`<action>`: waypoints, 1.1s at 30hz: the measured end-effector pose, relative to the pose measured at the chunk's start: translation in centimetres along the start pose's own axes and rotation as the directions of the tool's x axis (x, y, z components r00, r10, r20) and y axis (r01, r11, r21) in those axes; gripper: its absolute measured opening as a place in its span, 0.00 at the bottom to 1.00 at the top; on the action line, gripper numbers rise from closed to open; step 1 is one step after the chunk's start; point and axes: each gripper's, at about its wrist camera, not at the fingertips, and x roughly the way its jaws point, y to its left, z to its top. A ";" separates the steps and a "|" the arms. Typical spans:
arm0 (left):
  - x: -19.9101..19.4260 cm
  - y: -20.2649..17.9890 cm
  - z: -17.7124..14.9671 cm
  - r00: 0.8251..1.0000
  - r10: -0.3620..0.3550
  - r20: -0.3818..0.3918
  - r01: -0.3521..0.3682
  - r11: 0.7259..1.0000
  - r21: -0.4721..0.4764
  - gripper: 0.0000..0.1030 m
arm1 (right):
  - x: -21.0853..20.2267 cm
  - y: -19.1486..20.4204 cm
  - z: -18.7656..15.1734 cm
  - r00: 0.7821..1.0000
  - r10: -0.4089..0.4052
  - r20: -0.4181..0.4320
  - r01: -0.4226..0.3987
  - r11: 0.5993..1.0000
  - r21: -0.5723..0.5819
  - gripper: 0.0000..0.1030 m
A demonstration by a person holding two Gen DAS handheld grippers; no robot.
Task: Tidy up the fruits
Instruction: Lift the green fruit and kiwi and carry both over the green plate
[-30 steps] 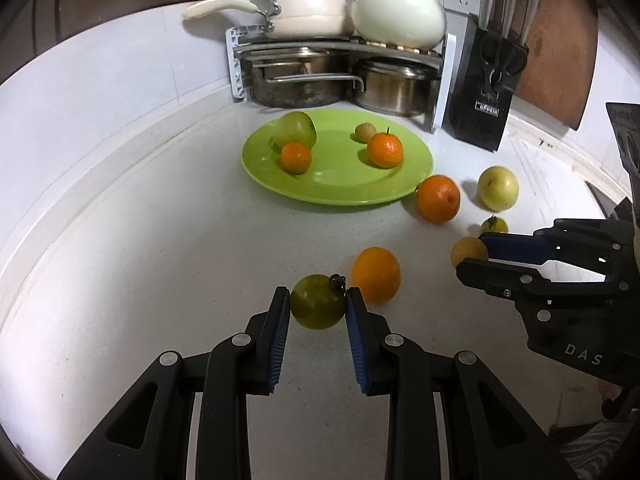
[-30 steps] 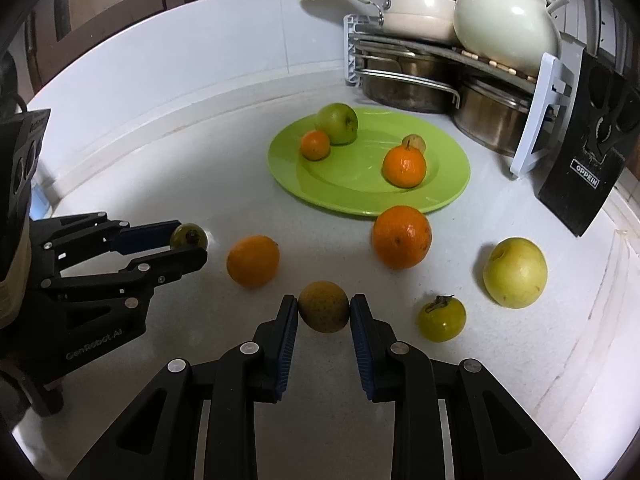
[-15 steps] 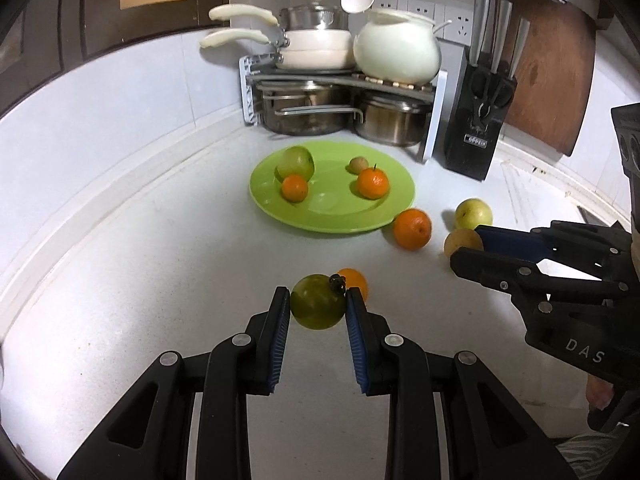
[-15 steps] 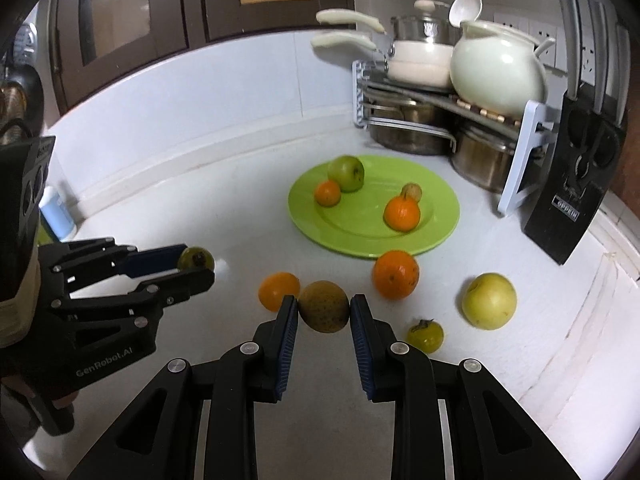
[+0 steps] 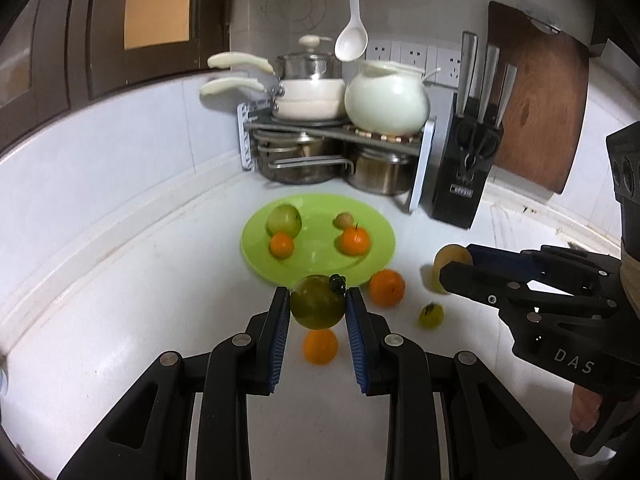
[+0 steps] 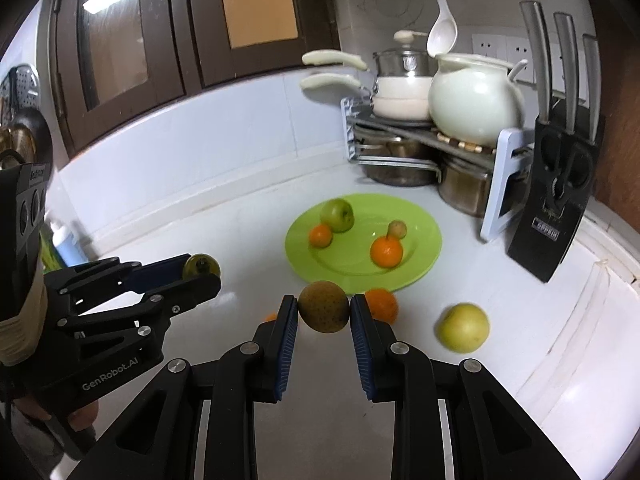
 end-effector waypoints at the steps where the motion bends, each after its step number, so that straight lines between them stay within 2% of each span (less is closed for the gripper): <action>1: -0.1 -0.2 0.3 1.000 0.002 0.009 -0.002 1.000 0.005 0.28 | -0.2 -0.1 0.2 1.000 -0.002 0.009 0.002 1.000 -0.001 0.28; 10: 0.2 -1.5 2.5 0.999 0.018 0.035 -0.018 1.000 0.016 0.28 | -1.0 -1.5 2.5 0.998 -0.011 0.067 0.011 1.000 -0.008 0.28; 17: 1.1 -1.8 4.2 0.999 0.021 0.024 -0.021 1.000 -0.005 0.28 | -0.7 -2.5 4.5 0.996 0.020 0.083 -0.016 0.999 -0.041 0.28; 23: 2.4 -1.6 6.1 1.000 0.014 0.012 -0.014 0.999 -0.029 0.28 | 0.8 -3.5 6.4 0.997 0.046 0.067 -0.042 0.997 -0.062 0.28; 33: 5.2 -1.1 9.2 1.000 0.000 -0.011 0.000 1.000 -0.024 0.28 | 4.6 -5.9 8.5 0.998 0.058 0.000 -0.058 0.998 -0.013 0.28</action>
